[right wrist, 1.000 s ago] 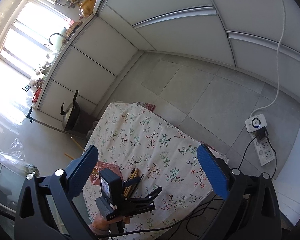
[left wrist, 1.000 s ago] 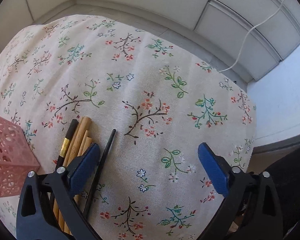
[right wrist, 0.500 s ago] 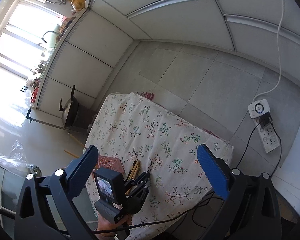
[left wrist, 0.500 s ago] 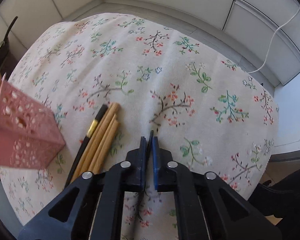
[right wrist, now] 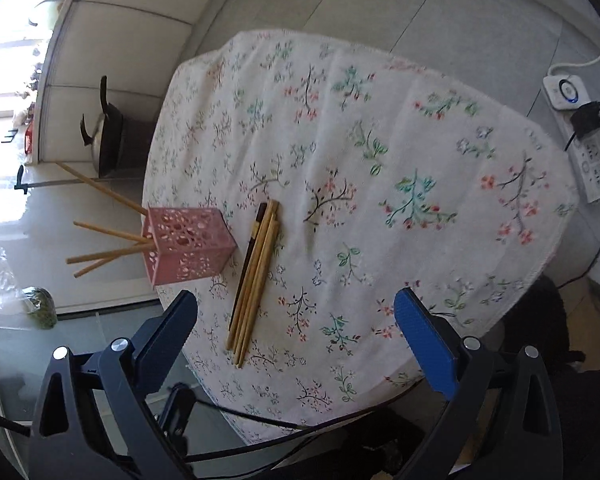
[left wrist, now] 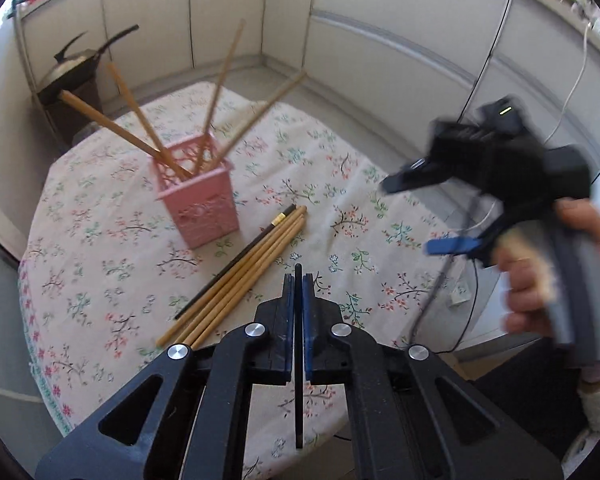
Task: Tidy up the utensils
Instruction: 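Lift the black chopstick upright with the left tool while the right tool grasps a bamboo chopstick, then open the left tool over the pink basket while the right tool carries its chopstick there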
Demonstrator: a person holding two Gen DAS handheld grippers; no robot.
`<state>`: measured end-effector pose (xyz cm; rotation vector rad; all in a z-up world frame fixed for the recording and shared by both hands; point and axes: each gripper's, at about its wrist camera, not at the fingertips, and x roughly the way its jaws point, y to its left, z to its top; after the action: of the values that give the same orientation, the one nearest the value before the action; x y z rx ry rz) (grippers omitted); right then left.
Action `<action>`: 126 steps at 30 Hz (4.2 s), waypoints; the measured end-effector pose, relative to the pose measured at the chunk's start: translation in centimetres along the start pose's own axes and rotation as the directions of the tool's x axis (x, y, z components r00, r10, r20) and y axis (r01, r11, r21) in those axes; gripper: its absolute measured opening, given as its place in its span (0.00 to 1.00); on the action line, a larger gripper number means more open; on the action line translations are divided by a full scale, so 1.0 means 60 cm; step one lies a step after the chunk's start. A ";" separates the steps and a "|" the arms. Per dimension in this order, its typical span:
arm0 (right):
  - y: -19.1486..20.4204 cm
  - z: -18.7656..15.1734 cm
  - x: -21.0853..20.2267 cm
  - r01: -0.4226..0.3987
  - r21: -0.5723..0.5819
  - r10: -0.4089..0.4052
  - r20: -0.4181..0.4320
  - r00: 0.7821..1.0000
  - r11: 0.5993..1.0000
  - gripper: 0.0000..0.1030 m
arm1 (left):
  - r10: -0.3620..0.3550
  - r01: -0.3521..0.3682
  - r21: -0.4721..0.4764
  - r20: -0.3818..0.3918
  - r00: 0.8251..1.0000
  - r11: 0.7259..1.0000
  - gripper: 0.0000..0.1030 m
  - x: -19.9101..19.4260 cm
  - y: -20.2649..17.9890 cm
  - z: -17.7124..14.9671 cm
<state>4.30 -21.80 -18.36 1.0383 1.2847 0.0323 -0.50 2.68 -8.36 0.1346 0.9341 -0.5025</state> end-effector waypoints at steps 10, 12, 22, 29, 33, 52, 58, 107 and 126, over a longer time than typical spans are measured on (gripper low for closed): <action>0.045 0.010 0.120 0.108 -0.019 -0.108 0.006 0.994 0.994 0.51 | -0.052 0.062 -0.033 0.251 0.967 0.998 0.03 -0.138 0.035 -0.009; 0.050 0.014 0.134 0.145 -0.018 -0.145 0.029 0.989 0.989 0.49 | -0.050 0.064 -0.039 0.289 0.956 0.997 0.03 -0.160 0.046 -0.013; 0.081 0.026 0.160 0.270 -0.019 -0.266 0.122 0.956 0.963 0.44 | -0.009 0.092 -0.165 0.444 0.896 0.982 0.03 -0.233 0.110 -0.026; 0.120 0.013 0.184 0.453 -0.110 -0.429 0.188 0.883 0.884 0.28 | -0.008 0.098 -0.173 0.456 0.890 0.980 0.03 -0.240 0.114 -0.028; 0.082 0.031 0.167 0.373 -0.067 -0.362 0.134 0.923 0.926 0.14 | -0.014 0.105 -0.172 0.465 0.885 0.980 0.03 -0.242 0.117 -0.032; 0.063 0.012 0.156 0.284 -0.007 -0.281 0.123 0.952 0.959 0.08 | -0.014 0.109 -0.179 0.466 0.885 0.978 0.03 -0.242 0.122 -0.029; 0.063 -0.019 0.073 0.212 -0.084 -0.188 0.232 0.954 0.974 0.08 | 0.004 0.104 -0.196 0.484 0.875 0.975 0.03 -0.245 0.122 -0.030; 0.369 -0.016 -0.261 0.012 -0.552 0.360 0.561 0.745 0.834 0.07 | 0.259 -0.061 -0.392 0.478 0.839 0.918 0.04 -0.105 0.168 0.202; 0.398 -0.025 -0.207 0.082 -0.568 0.319 0.569 0.757 0.819 0.07 | 0.329 -0.079 -0.428 0.551 0.767 0.900 0.81 -0.163 0.166 0.181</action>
<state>10.96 -14.01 6.55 0.5225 0.4957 0.1390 7.40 11.39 4.85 -0.2737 0.3450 -0.1192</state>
